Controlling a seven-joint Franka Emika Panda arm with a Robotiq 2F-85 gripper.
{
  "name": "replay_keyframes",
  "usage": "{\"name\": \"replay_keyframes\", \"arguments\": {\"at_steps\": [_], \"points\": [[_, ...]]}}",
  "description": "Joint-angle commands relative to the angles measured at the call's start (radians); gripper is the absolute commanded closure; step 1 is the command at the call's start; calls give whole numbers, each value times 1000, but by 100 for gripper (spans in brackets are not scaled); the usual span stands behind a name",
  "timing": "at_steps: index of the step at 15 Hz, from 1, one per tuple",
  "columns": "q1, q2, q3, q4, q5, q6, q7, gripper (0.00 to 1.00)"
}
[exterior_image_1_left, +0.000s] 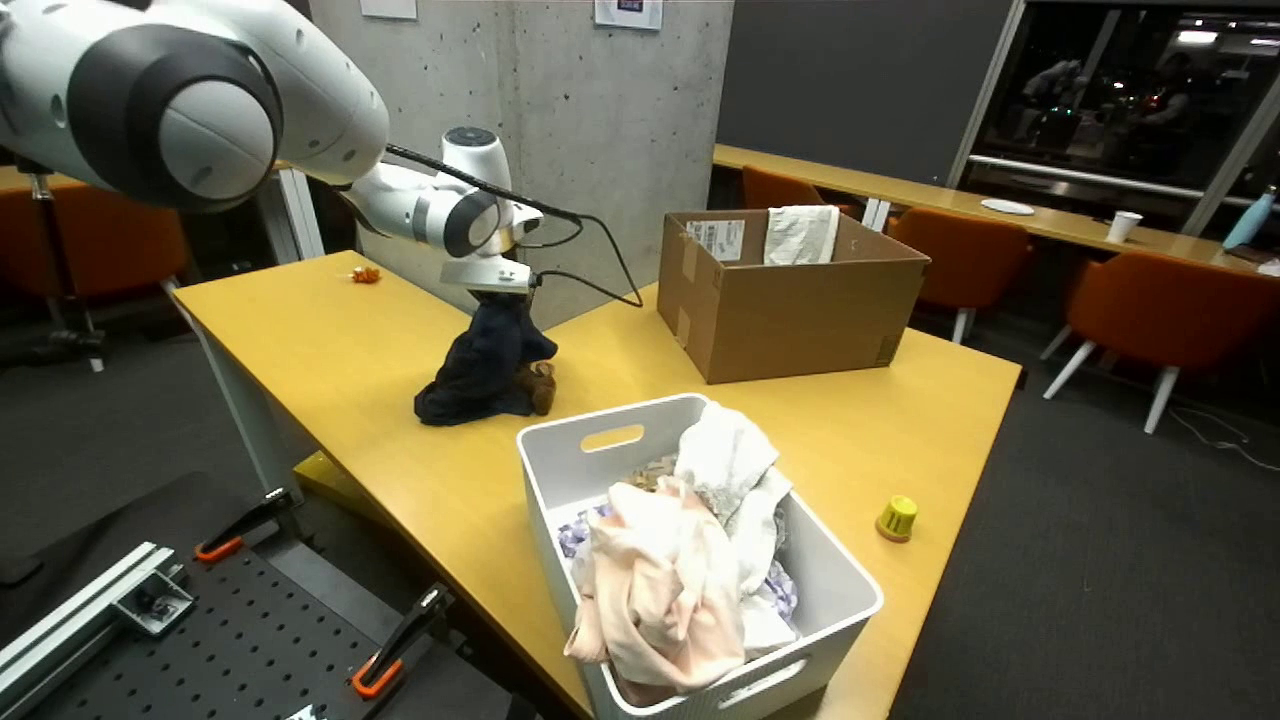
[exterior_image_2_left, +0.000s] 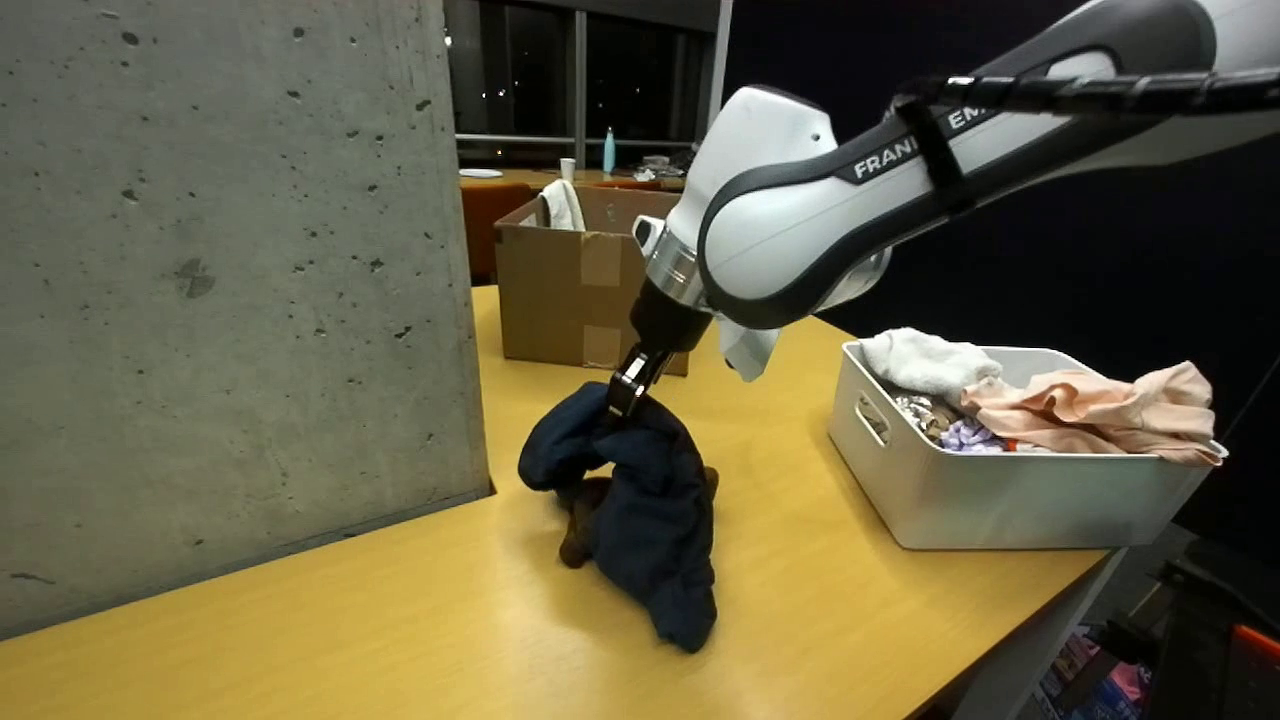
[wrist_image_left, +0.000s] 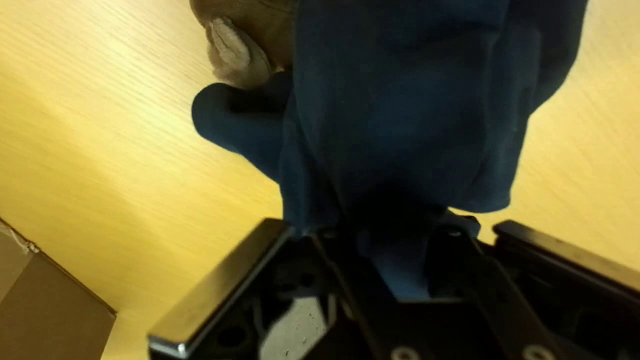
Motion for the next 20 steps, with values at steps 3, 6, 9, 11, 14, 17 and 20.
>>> {"name": "replay_keyframes", "arguments": {"at_steps": [3,6,9,11,14,17,20], "points": [[40,-24,-77,9,-60,-25,79,29],[10,-90,-108,-66,-61,-18,107,8],[-16,-134,-118,-142,-51,-1,124,0],[-38,-154,-95,-191,-34,8,118,0],[-62,-161,-40,-250,-7,33,94,0],[-51,-166,-7,-294,-7,59,101,0],[-44,-171,22,-329,-8,81,102,0]]}}
